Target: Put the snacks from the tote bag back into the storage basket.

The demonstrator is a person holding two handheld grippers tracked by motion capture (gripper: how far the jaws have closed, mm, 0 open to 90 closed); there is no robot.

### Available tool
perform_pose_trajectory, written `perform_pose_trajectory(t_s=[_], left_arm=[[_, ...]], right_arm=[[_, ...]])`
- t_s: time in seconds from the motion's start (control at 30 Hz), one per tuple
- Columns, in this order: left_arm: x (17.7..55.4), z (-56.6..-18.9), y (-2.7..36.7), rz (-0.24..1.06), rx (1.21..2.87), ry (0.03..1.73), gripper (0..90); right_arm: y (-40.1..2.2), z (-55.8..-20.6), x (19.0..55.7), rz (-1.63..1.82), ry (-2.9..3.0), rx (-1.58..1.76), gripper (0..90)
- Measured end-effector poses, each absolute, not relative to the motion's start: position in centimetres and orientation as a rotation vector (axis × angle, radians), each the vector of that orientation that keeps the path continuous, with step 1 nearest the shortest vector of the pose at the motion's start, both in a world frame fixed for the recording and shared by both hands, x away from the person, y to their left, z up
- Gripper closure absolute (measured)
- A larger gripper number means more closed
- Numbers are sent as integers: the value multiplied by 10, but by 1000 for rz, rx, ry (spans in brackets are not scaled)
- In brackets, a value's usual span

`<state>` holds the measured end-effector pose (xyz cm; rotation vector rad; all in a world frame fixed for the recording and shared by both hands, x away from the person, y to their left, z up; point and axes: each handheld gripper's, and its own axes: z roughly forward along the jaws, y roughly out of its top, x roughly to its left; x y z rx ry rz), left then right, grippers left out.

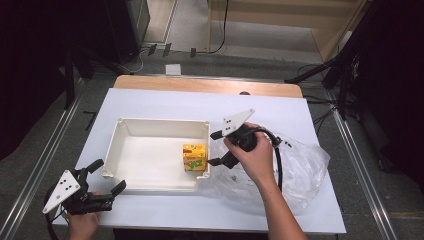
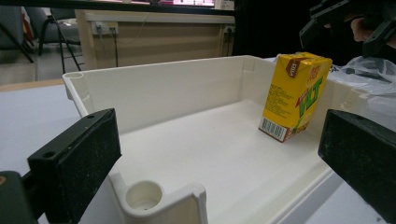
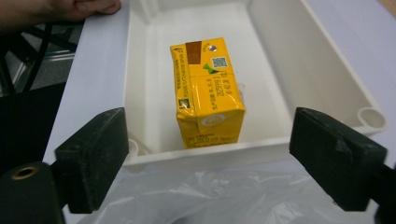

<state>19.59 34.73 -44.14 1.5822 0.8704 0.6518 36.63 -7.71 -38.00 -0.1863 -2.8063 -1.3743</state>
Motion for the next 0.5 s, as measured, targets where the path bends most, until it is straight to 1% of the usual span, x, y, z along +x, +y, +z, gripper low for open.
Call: perform_pose_trajectory(t_s=[0.37,0.5], left_arm=[[197,-442,342,660,1614,871,0],[197,-442,343,660,1611,880,0]], right_arm=[[-110,-387,356,-1512,-2789,-352,0],[-123,-395,355,-1546,-2780,-440,0]])
